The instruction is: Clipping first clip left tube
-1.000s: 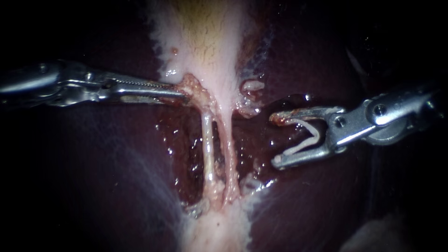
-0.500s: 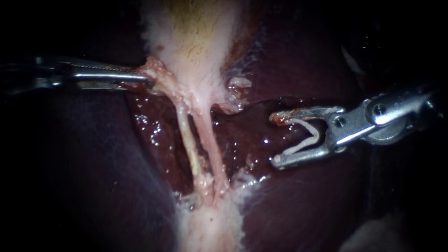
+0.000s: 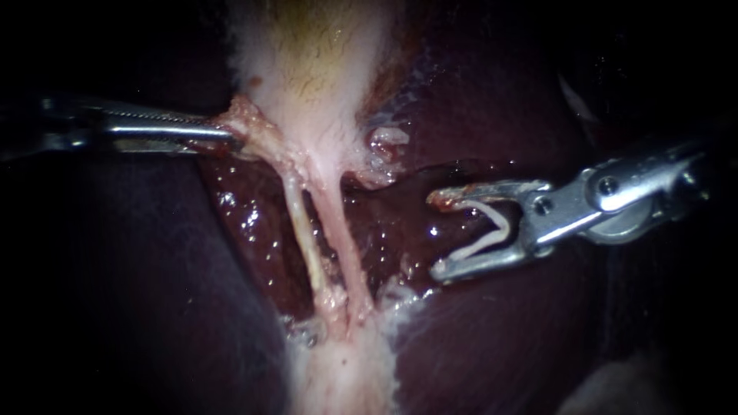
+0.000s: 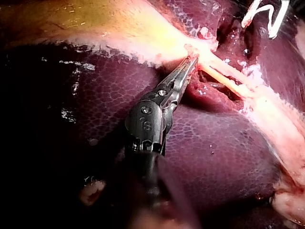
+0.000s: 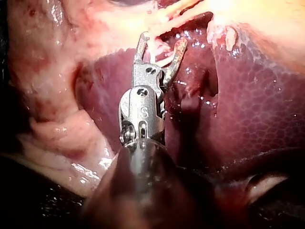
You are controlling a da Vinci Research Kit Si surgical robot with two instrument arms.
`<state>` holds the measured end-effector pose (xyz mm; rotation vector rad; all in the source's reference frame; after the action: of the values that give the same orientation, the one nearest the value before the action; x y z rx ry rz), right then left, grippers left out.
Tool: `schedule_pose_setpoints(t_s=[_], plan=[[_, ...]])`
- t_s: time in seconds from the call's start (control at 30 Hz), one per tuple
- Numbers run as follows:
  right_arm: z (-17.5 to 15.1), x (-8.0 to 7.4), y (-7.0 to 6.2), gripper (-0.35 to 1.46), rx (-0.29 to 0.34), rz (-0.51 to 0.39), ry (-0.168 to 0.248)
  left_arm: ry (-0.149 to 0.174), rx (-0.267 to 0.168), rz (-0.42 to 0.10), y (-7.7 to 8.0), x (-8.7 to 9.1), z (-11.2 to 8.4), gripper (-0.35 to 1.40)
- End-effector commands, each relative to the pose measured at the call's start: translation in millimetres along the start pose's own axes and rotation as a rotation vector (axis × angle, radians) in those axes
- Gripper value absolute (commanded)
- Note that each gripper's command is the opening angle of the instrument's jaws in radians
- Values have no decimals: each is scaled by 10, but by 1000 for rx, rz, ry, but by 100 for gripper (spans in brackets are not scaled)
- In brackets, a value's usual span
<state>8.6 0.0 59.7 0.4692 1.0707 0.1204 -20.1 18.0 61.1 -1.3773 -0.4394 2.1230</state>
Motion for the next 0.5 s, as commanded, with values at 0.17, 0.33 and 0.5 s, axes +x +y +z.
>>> schedule_pose_setpoints(t_s=[0.17,0.33,0.5], plan=[[32,1,-6,50,-3,82,-1,0,1,0,-2,-1,2,-35],[54,5,-4,50,-15,130,-2,0,2,1,-1,-2,4,-35],[74,2,1,50,-23,152,-3,0,3,1,-1,-2,5,-35]])
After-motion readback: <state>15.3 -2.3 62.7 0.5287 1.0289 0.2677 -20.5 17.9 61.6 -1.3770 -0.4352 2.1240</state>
